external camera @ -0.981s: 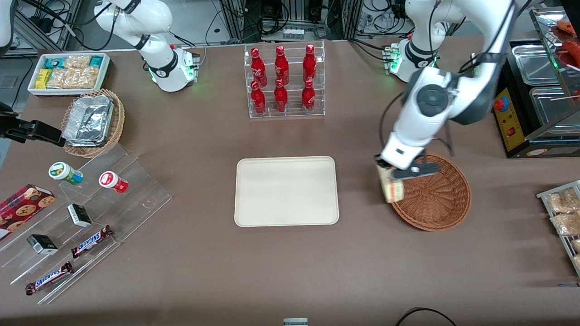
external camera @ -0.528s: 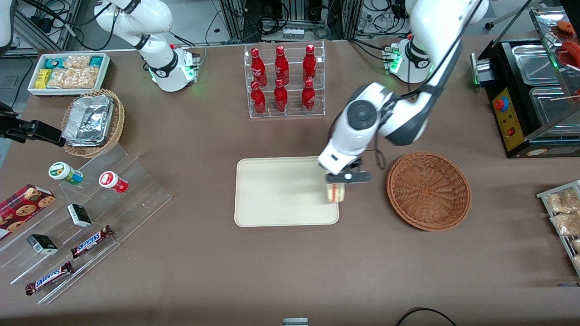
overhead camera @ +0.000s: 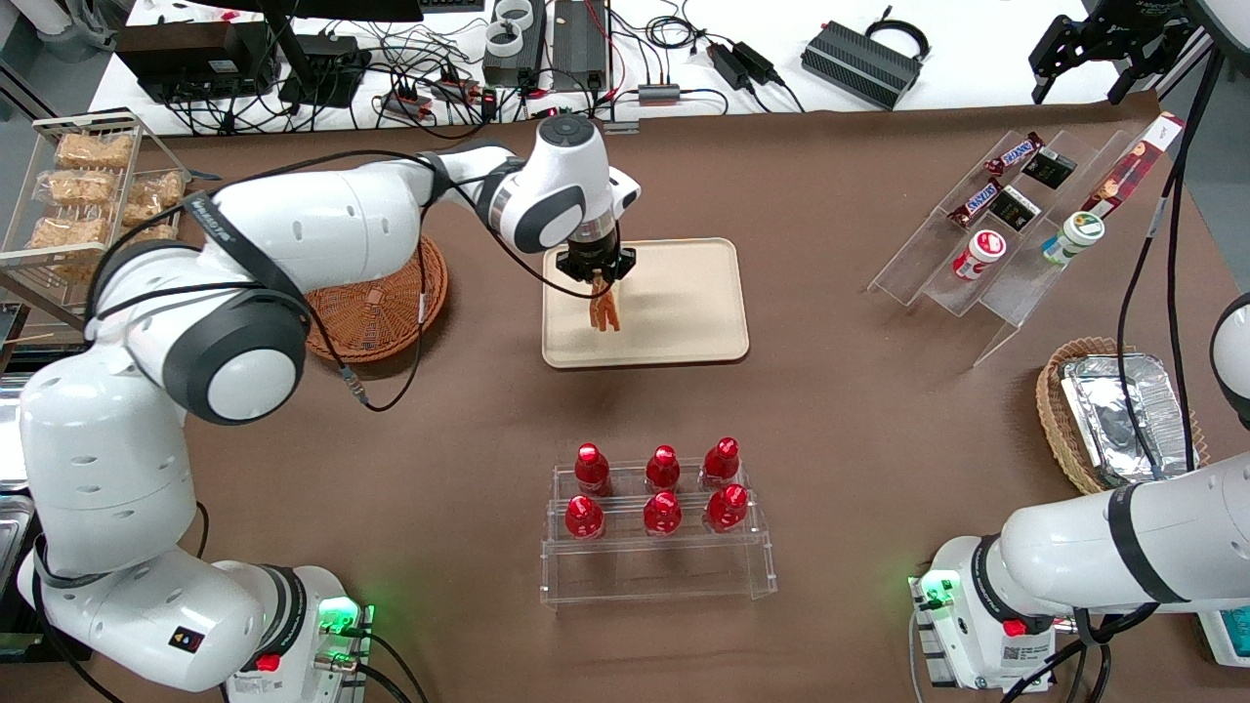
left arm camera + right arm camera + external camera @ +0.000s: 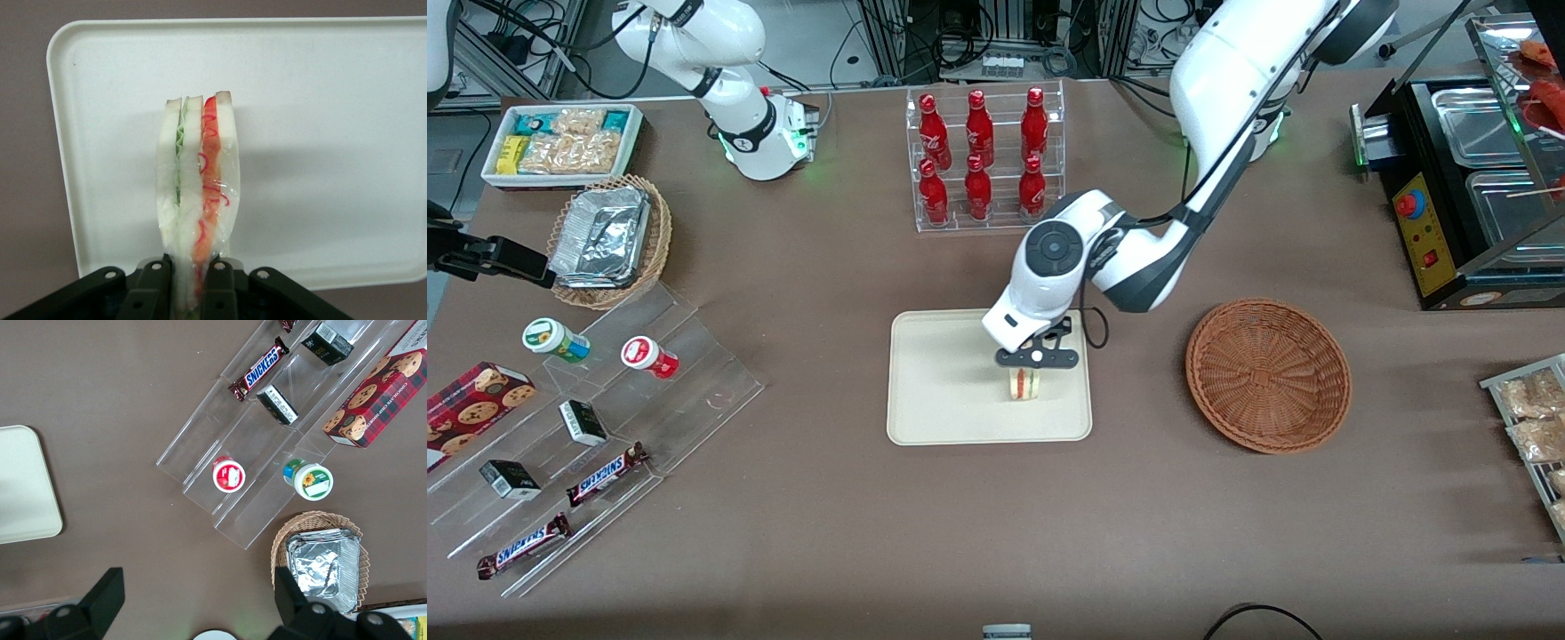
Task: Place sandwich from basket to tray
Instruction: 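Lower the sandwich onto the tray and open the left gripper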
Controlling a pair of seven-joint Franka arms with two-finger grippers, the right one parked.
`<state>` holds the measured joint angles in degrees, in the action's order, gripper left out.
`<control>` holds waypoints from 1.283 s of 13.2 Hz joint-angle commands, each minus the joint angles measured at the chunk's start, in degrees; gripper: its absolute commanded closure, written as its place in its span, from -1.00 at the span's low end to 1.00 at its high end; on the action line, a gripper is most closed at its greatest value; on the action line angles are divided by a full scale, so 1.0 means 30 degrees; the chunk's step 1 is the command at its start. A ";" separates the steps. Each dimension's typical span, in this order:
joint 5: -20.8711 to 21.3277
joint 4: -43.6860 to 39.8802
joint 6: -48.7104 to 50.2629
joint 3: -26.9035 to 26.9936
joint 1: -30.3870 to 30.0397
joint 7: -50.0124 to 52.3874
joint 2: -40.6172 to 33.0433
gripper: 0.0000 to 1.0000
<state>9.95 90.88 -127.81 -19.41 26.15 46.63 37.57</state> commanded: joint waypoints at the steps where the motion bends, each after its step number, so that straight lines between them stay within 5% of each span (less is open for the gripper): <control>1: 0.0901 -0.1522 0.0592 0.0260 0.0306 0.0482 0.1272 1.00; 10: 0.1898 -0.1699 0.0534 0.0231 0.0452 0.0423 0.1831 0.93; 12: 0.1897 -0.1699 0.0562 0.0230 0.0452 0.0511 0.1861 -0.99; 17: 0.1722 -0.1874 0.0679 0.0230 0.0365 0.0569 0.1539 -1.00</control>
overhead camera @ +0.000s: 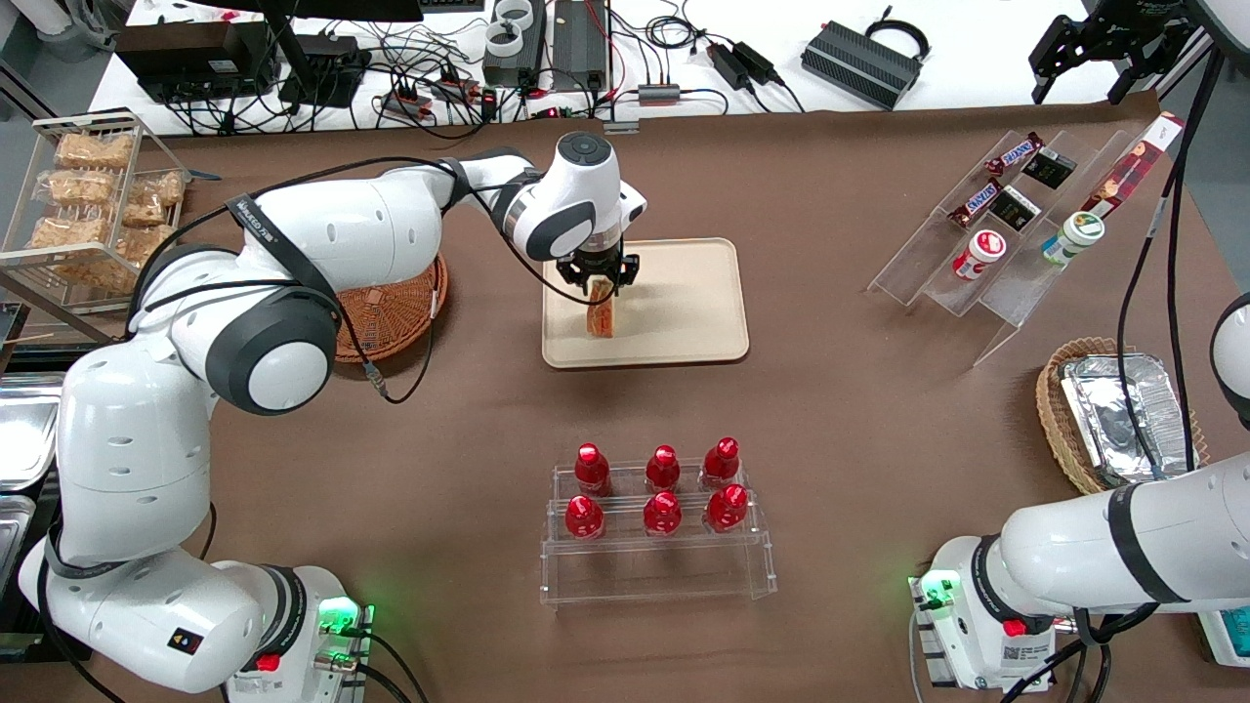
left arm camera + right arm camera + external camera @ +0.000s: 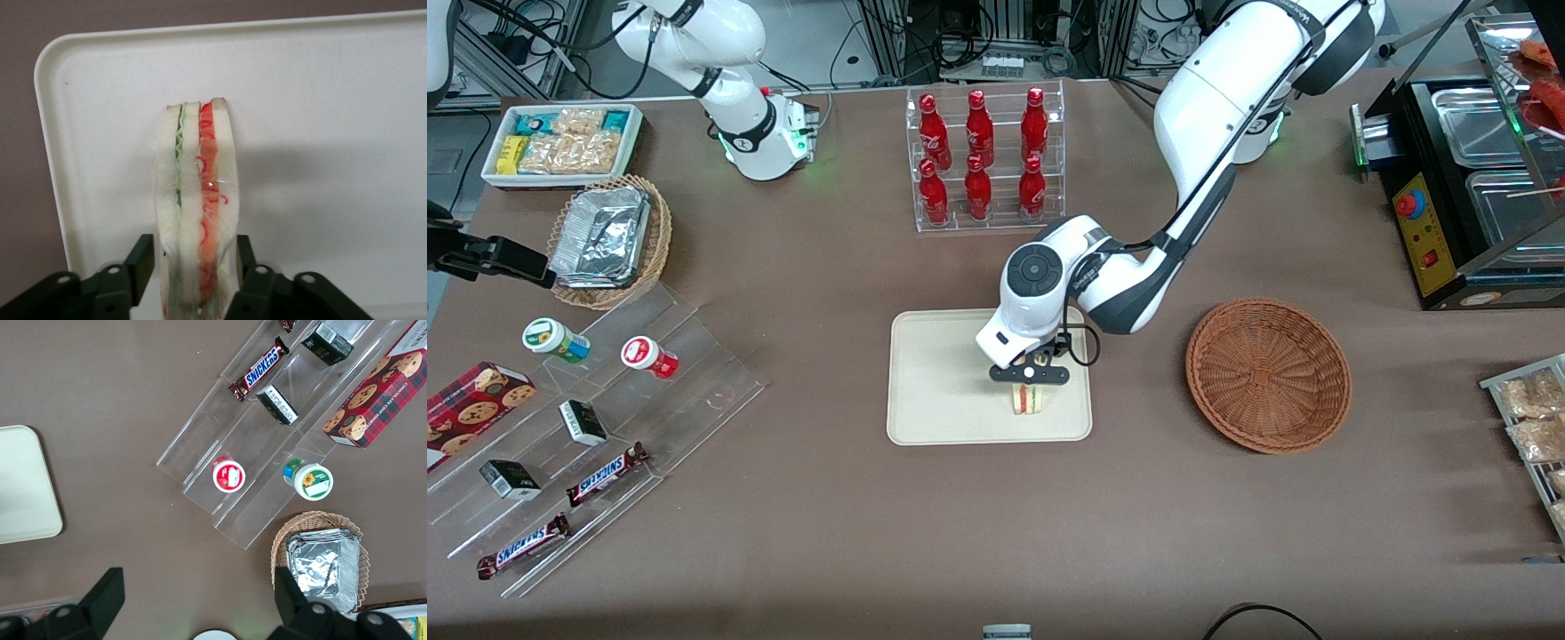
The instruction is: Place sandwich from basket to tray
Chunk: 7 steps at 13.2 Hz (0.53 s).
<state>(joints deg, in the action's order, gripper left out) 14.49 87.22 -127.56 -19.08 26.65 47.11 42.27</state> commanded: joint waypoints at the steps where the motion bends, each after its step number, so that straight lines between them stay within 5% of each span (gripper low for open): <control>1: 0.0122 -0.1002 0.0944 0.0120 0.0168 0.0409 -0.0115 -1.00; 7: -0.1371 -0.3378 0.5106 0.0062 -0.1350 0.0439 -0.1196 -1.00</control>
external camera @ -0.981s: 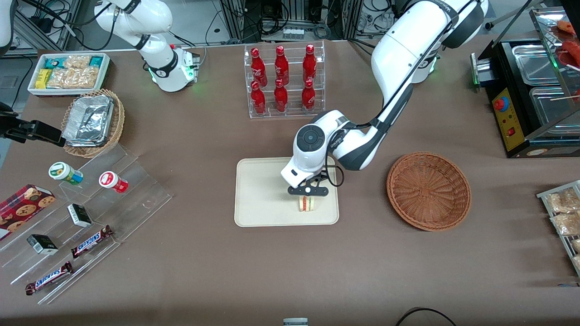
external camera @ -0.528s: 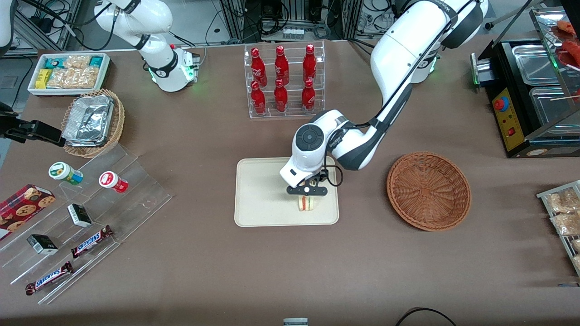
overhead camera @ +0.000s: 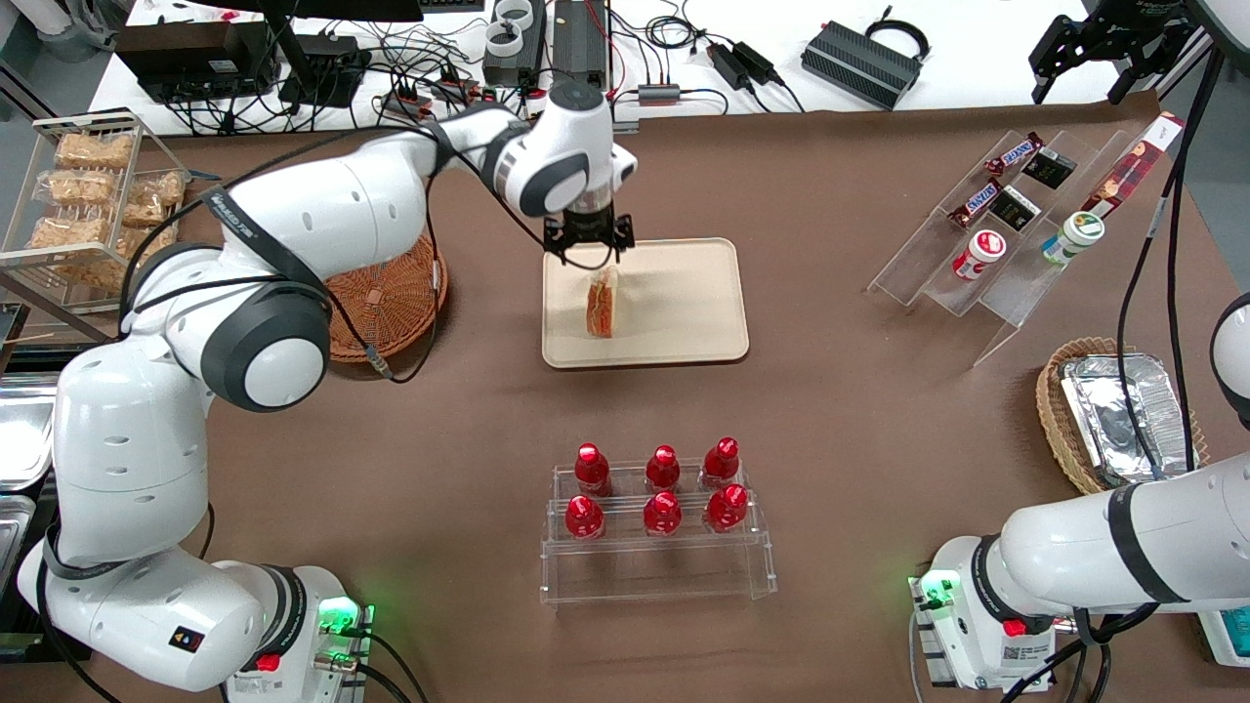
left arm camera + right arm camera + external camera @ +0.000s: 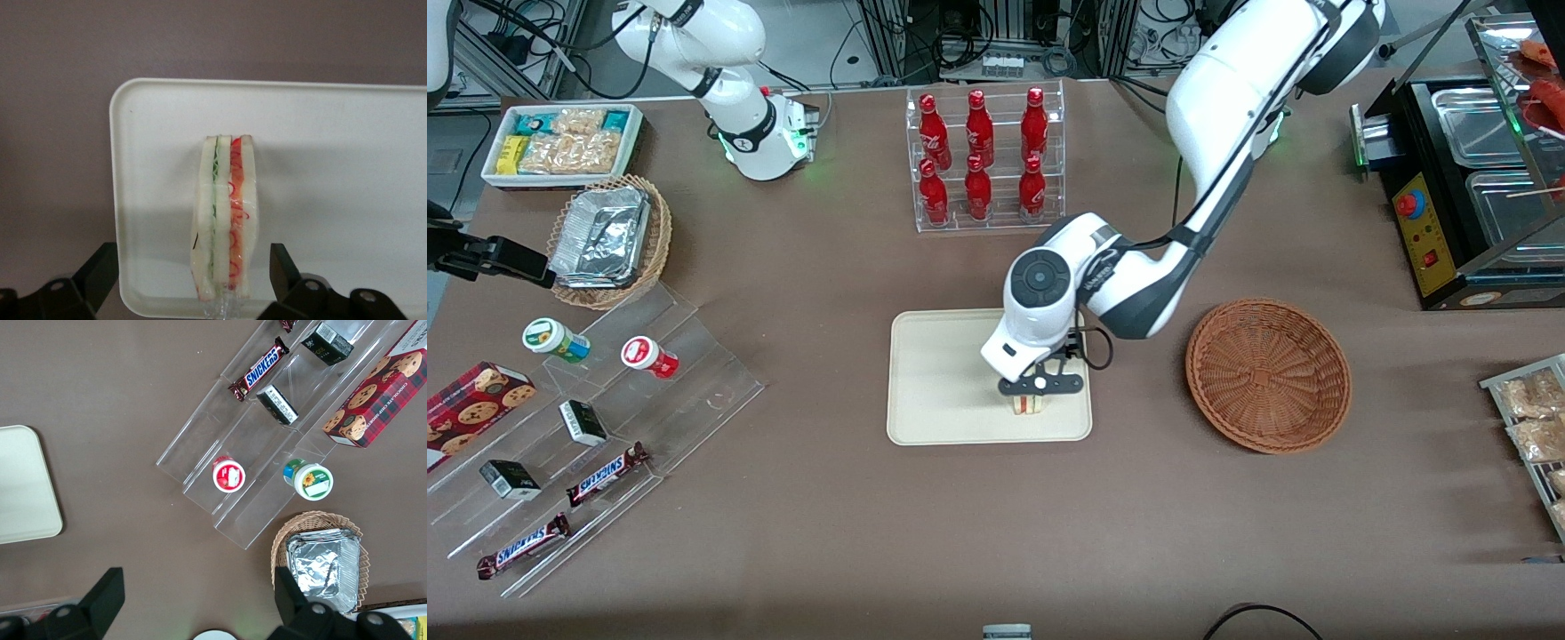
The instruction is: Place sandwich from basket to tray
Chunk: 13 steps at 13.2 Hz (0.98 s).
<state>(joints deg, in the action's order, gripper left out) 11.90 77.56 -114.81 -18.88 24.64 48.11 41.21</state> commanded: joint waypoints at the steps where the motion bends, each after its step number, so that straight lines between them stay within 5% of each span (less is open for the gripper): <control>1: -0.1149 -0.0159 0.0915 -0.0005 -0.1031 0.0136 -0.1369 -1.00; 8: -0.2357 0.0045 0.2728 0.0025 -0.4866 -0.0331 -0.3745 -1.00; 13: -0.2415 0.0221 0.5570 0.0025 -0.8003 -0.4223 -0.5033 -1.00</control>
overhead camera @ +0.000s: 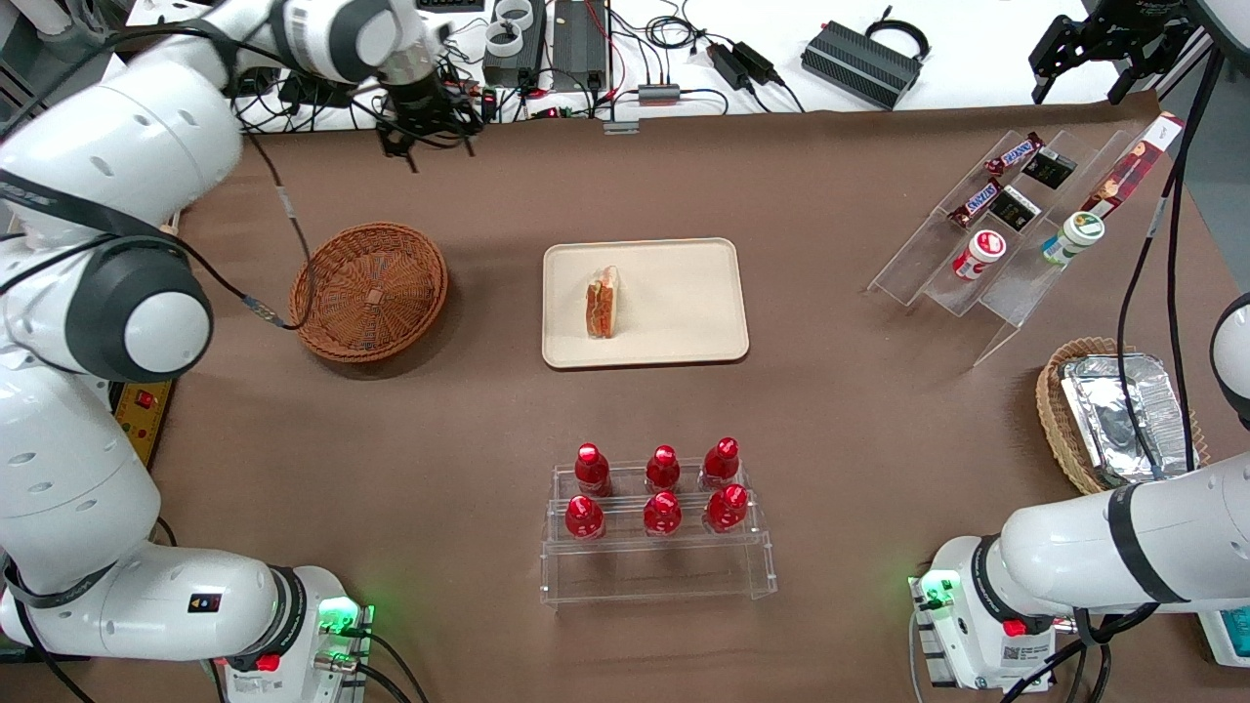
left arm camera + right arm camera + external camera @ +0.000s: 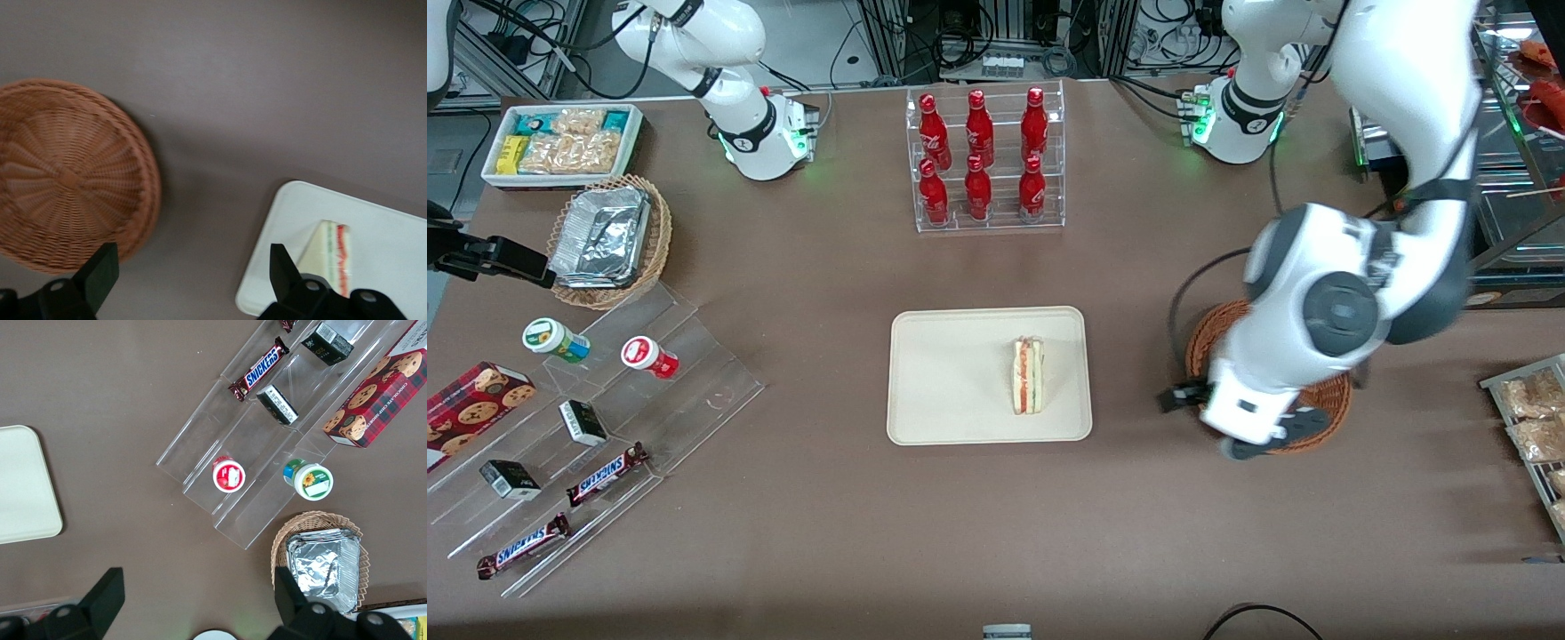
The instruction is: Place sandwich from basket to tray
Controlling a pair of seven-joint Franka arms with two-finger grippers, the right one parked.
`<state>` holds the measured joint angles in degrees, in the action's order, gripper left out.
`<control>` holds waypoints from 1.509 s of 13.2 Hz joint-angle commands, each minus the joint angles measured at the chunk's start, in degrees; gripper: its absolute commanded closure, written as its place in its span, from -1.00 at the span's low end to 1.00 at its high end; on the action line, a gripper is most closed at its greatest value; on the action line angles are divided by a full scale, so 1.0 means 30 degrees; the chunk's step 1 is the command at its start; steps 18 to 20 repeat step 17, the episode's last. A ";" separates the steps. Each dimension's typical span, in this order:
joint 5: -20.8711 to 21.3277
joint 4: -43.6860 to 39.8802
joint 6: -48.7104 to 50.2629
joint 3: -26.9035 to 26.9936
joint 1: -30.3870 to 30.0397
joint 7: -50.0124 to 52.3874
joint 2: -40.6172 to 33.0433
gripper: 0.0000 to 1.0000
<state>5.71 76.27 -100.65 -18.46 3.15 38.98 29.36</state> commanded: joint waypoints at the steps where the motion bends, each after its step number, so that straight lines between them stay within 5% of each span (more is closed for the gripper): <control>1: -0.0322 0.0679 0.1347 -0.0115 -0.1308 -0.1680 -0.1403 -1.00; 6: -0.0118 0.0650 0.4771 0.0234 -0.2397 -0.4430 -0.3920 -1.00; 12: -0.0469 0.1318 0.8995 0.3837 -0.1079 -0.9881 -0.7405 -1.00; 20: -0.0908 0.3638 0.8093 0.5538 -0.0756 -1.1409 -0.9140 -1.00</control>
